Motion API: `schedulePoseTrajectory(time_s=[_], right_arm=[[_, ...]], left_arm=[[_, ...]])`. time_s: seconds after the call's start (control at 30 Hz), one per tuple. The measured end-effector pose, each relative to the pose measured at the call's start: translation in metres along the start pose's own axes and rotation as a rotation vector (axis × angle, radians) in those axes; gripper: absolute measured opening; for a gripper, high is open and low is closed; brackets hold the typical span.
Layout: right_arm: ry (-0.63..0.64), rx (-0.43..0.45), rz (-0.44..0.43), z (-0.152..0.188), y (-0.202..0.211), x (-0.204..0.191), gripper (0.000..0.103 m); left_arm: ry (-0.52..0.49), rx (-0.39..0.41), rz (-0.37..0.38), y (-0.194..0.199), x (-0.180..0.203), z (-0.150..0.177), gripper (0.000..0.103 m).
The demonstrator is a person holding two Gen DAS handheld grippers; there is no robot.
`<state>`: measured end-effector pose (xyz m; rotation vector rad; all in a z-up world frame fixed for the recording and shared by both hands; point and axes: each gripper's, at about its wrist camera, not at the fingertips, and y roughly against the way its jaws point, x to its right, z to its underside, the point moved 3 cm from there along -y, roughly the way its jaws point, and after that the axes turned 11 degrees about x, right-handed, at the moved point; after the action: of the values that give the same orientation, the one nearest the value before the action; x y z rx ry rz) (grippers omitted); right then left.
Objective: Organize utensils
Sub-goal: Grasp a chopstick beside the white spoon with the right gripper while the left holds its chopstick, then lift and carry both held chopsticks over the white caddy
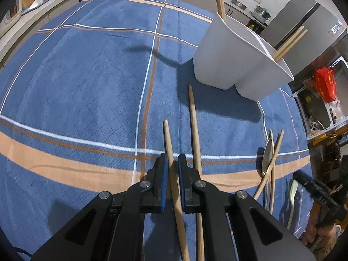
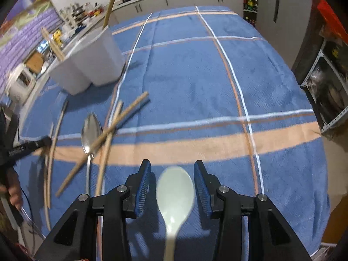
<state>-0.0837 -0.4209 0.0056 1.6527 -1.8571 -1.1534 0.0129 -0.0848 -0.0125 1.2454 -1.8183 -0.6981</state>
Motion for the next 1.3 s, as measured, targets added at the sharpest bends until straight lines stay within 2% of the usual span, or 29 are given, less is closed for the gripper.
schedulePoseTrajectory(time_s=[0.1, 0.2, 0.4, 0.57, 0.6, 0.67, 0.77, 1.03, 1.17, 1.3], right_arm=[[0.007, 0.0, -0.018, -0.018, -0.006, -0.019, 0.045], [-0.03, -0.063, -0.048, -0.031, -0.027, -0.037, 0.044], [-0.134, -0.139, 0.009, -0.044, -0.065, -0.052, 0.025], [-0.156, -0.133, 0.08, -0.057, -0.076, -0.059, 0.016], [-0.159, -0.129, 0.081, -0.058, -0.077, -0.06, 0.014], [-0.167, -0.12, 0.063, -0.058, -0.078, -0.06, 0.007], [-0.168, -0.082, 0.027, -0.058, -0.071, -0.058, 0.006], [-0.151, 0.06, -0.037, -0.06, -0.019, -0.058, 0.006], [-0.142, 0.113, -0.056, -0.051, 0.008, -0.055, 0.006], [-0.126, 0.181, -0.085, -0.042, 0.039, -0.056, 0.006]], left_arm=[[-0.013, 0.005, -0.012, -0.003, 0.004, -0.003, 0.009], [-0.018, 0.005, -0.018, -0.006, 0.006, -0.006, 0.009], [-0.003, -0.001, -0.012, -0.012, 0.005, -0.012, 0.009], [-0.015, 0.005, -0.016, -0.013, 0.005, -0.016, 0.009], [-0.027, 0.01, -0.027, -0.013, 0.005, -0.015, 0.005], [-0.036, 0.019, -0.029, -0.013, 0.006, -0.015, 0.005], [-0.038, 0.029, -0.032, -0.011, 0.005, -0.013, 0.005], [-0.047, 0.085, -0.014, 0.011, 0.003, -0.009, 0.005], [-0.028, 0.116, 0.009, 0.03, -0.004, -0.005, 0.005], [-0.023, 0.18, 0.021, 0.058, -0.004, -0.003, 0.005]])
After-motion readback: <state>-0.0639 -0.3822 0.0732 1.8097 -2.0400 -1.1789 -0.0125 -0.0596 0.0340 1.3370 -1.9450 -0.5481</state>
